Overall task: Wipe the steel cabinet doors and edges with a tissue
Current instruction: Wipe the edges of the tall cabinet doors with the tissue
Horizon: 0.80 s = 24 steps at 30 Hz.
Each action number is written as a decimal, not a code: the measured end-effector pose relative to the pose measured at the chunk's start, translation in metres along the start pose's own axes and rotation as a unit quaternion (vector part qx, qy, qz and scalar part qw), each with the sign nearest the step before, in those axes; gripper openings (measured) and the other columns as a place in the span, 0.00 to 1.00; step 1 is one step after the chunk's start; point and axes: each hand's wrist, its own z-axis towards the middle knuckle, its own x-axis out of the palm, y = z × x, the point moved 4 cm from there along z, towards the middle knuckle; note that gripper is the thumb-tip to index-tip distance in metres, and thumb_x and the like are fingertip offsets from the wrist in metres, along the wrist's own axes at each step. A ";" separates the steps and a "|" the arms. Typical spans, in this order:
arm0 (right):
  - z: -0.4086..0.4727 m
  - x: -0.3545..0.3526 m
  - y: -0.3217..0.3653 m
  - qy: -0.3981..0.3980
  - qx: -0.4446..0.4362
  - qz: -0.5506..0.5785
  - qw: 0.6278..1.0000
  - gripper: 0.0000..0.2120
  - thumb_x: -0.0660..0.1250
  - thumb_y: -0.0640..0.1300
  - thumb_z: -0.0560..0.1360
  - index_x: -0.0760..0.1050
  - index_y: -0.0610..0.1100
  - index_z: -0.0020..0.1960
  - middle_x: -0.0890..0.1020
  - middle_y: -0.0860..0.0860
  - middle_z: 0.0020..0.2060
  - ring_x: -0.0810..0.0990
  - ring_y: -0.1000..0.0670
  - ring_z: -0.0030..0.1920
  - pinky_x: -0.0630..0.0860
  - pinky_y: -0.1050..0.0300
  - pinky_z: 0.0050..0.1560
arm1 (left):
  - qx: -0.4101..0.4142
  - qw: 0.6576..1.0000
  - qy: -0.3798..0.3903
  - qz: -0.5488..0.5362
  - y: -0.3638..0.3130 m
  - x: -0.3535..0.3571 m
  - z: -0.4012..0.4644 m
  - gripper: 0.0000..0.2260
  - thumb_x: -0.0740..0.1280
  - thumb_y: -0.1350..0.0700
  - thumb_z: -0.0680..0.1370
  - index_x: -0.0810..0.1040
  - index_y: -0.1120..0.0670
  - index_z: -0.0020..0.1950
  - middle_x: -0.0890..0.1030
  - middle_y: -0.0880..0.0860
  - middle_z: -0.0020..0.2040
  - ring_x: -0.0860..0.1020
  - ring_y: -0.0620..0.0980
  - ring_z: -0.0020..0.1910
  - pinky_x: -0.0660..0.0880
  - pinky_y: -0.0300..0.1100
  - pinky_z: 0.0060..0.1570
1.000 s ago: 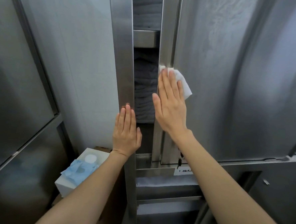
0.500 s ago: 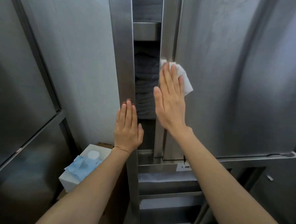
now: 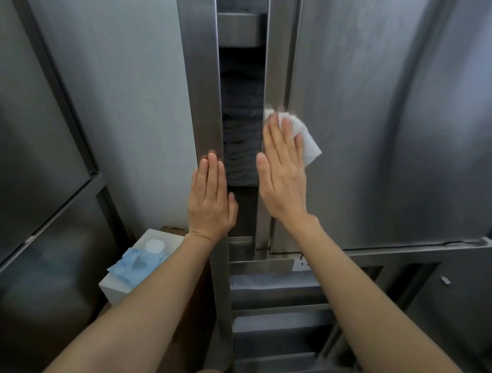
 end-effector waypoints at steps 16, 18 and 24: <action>-0.114 0.053 -0.012 0.091 0.068 -0.004 0.994 0.27 0.43 0.52 0.85 0.47 0.39 0.80 0.46 0.46 0.80 0.45 0.51 0.80 0.41 0.52 0.79 | -0.013 1.000 0.001 0.002 0.000 -0.001 -0.001 0.29 0.47 0.51 0.84 0.36 0.56 0.80 0.34 0.52 0.80 0.38 0.51 0.80 0.44 0.46 0.78; -0.096 0.048 -0.015 0.070 0.052 -0.004 0.996 0.27 0.43 0.51 0.85 0.48 0.38 0.79 0.48 0.45 0.79 0.45 0.50 0.80 0.43 0.50 0.79 | -0.017 1.000 0.002 0.006 0.000 -0.001 0.001 0.28 0.46 0.51 0.84 0.36 0.55 0.80 0.34 0.51 0.80 0.38 0.51 0.80 0.44 0.46 0.78; -0.225 0.087 -0.033 0.236 0.081 -0.070 0.966 0.29 0.40 0.56 0.86 0.45 0.41 0.81 0.43 0.47 0.81 0.50 0.48 0.80 0.44 0.49 0.78 | -0.014 1.000 0.006 0.012 0.000 0.000 0.001 0.28 0.45 0.50 0.84 0.36 0.56 0.80 0.37 0.53 0.81 0.38 0.52 0.80 0.44 0.46 0.78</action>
